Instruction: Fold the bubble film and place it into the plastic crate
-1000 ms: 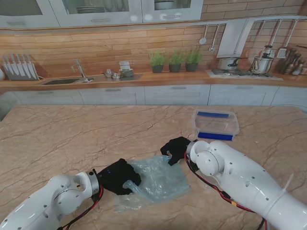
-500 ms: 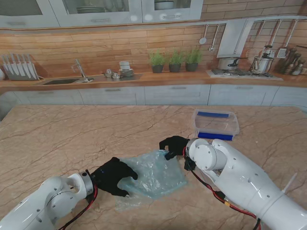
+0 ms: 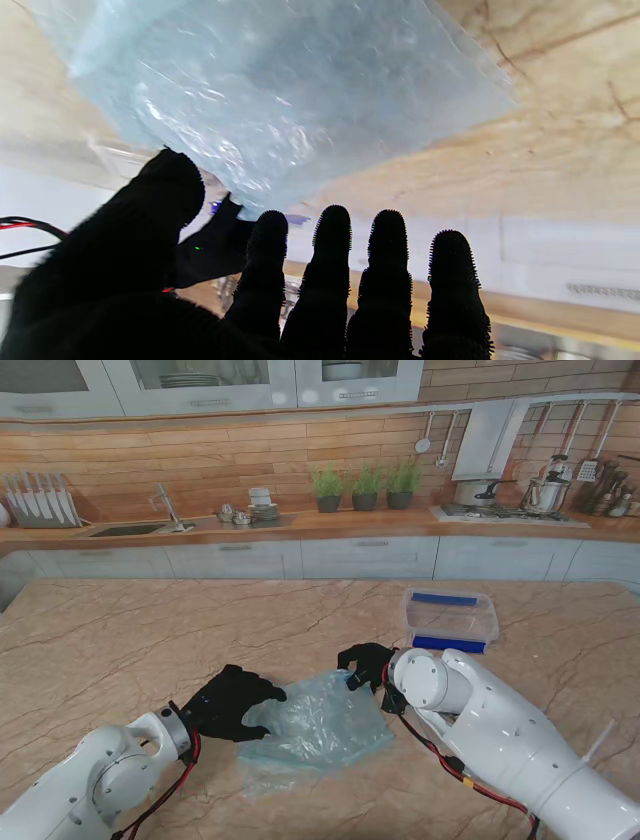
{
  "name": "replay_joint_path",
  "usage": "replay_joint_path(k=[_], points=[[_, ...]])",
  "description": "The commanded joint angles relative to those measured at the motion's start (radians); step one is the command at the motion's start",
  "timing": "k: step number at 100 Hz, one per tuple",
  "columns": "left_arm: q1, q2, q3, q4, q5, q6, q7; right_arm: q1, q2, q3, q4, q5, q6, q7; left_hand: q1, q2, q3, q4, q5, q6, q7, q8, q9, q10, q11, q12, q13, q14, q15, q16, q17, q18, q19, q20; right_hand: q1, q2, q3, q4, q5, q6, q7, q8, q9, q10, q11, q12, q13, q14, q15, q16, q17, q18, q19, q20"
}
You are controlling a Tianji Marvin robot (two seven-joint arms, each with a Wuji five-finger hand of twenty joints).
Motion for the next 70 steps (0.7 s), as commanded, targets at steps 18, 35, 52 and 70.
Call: replay_joint_path(k=[18, 35, 52, 70], points=[[-0.038, -0.022, 0.038, -0.022, -0.032, 0.024, -0.001, -0.02, -0.001, 0.036, -0.043, -0.019, 0.027, -0.018, 0.044, 0.072, -0.077, 0.047, 0.025, 0.018, -0.035, -0.014, 0.019, 0.022, -0.004, -0.011, 0.009, 0.025, 0.007, -0.011, 0.009, -0.003, 0.039, 0.012, 0.032, -0.036, 0.05, 0.033, -0.001, 0.009, 0.06, 0.001, 0.059, 0.044, 0.074, 0.001, 0.126, 0.005, 0.11, 0.019, 0.07, 0.021, 0.147, -0.023], [-0.066, -0.038, 0.068, -0.017, -0.117, 0.068, 0.015, -0.024, -0.005, 0.063, -0.06, -0.028, 0.045, -0.039, 0.069, 0.092, -0.126, 0.053, 0.044, 0.023, -0.045, -0.019, 0.038, 0.036, -0.008, -0.011, 0.013, 0.035, 0.016, -0.014, 0.021, 0.003, 0.091, 0.016, 0.032, -0.041, 0.063, 0.037, 0.005, 0.015, 0.066, 0.0, 0.068, 0.036, 0.126, 0.006, 0.148, -0.007, 0.174, 0.054, 0.082, 0.024, 0.187, -0.03], [-0.092, -0.05, 0.093, -0.011, -0.209, 0.112, 0.003, -0.014, -0.012, 0.08, -0.067, -0.028, 0.063, -0.061, 0.08, 0.106, -0.146, 0.056, 0.063, 0.028, -0.047, -0.019, 0.058, 0.049, -0.006, -0.01, 0.017, 0.043, 0.024, -0.012, 0.024, 0.009, 0.118, 0.02, 0.031, -0.045, 0.068, 0.041, 0.012, 0.016, 0.068, 0.0, 0.072, 0.038, 0.137, 0.005, 0.155, -0.006, 0.188, 0.061, 0.084, 0.026, 0.199, -0.032], [-0.135, -0.062, 0.135, 0.02, -0.273, 0.156, 0.007, 0.026, -0.014, 0.069, -0.045, -0.027, 0.071, -0.051, 0.094, 0.117, -0.166, 0.059, 0.081, 0.031, -0.05, -0.02, 0.083, 0.054, -0.005, -0.009, 0.037, 0.051, 0.035, -0.01, 0.034, 0.017, 0.135, 0.019, 0.03, -0.042, 0.068, 0.043, 0.01, 0.012, 0.067, 0.004, 0.06, 0.03, 0.14, 0.002, 0.139, -0.009, 0.191, 0.065, 0.066, 0.022, 0.199, -0.036]])
